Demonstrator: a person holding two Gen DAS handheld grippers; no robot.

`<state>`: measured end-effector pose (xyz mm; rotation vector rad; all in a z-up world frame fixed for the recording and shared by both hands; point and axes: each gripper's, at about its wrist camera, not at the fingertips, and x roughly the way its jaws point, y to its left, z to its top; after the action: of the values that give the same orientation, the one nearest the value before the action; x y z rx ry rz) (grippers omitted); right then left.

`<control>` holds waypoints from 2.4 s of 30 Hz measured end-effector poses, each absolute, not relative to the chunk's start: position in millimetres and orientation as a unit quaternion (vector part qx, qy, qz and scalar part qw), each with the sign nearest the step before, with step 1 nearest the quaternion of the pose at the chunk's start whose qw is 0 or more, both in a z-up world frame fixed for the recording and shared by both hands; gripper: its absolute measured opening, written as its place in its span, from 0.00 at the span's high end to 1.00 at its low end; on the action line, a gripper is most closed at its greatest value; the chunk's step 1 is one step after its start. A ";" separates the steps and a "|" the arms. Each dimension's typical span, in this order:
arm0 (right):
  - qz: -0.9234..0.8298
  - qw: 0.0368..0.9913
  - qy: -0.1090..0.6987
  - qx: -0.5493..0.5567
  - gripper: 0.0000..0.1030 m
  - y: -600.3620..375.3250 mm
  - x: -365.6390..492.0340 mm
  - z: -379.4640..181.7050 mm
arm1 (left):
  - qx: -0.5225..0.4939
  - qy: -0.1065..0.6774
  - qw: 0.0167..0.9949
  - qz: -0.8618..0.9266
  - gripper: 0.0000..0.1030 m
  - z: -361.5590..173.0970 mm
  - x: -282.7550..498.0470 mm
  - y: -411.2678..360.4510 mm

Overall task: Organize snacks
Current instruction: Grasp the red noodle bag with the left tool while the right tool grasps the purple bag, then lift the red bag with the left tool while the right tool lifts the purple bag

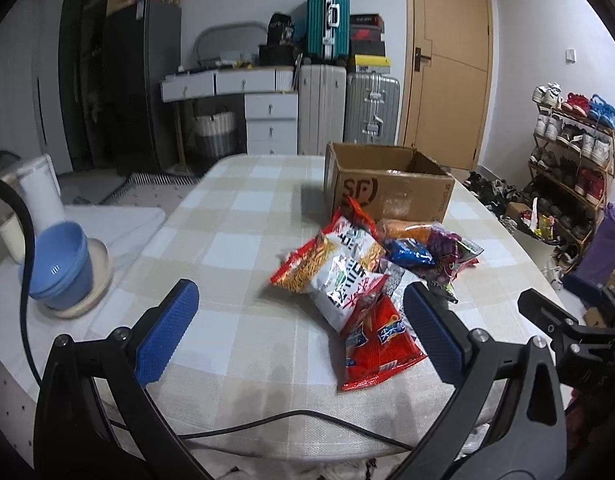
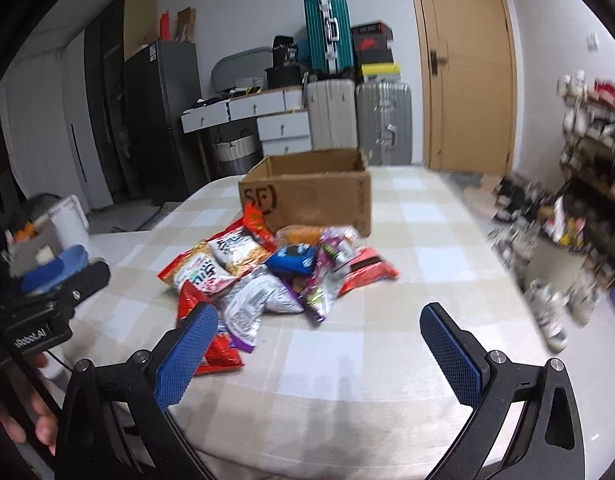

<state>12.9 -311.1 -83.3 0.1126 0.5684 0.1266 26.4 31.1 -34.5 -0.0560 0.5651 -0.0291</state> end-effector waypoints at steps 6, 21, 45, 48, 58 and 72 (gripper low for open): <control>0.085 0.953 0.288 0.033 0.00 -307.8 31.4 -89.8 | -0.072 0.336 0.939 -0.034 0.01 -56.6 57.9 46.2; 0.121 0.935 0.333 0.025 0.00 -328.3 104.5 -111.9 | -0.056 0.398 0.910 -0.105 0.06 -92.5 102.9 -17.8; 0.161 0.918 0.361 0.033 0.24 -325.4 180.6 -146.6 | -0.035 0.445 0.885 -0.131 0.66 -130.3 133.2 -47.1; 0.162 0.911 0.376 0.042 0.32 -325.9 184.1 -152.2 | -0.043 0.446 0.883 -0.141 0.66 -129.0 128.2 -44.0; 0.151 0.911 0.383 0.018 0.61 -316.8 182.0 -153.6 | -0.042 0.439 0.885 -0.151 0.68 -127.5 121.3 -41.8; 0.140 0.914 0.381 0.014 0.68 -324.2 169.3 -148.6 | -0.043 0.435 0.885 -0.157 0.69 -125.8 119.4 -37.7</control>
<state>169.3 -324.2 -148.6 0.0293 0.7841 0.2893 119.4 -37.7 -125.8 -0.0903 0.9054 -0.3270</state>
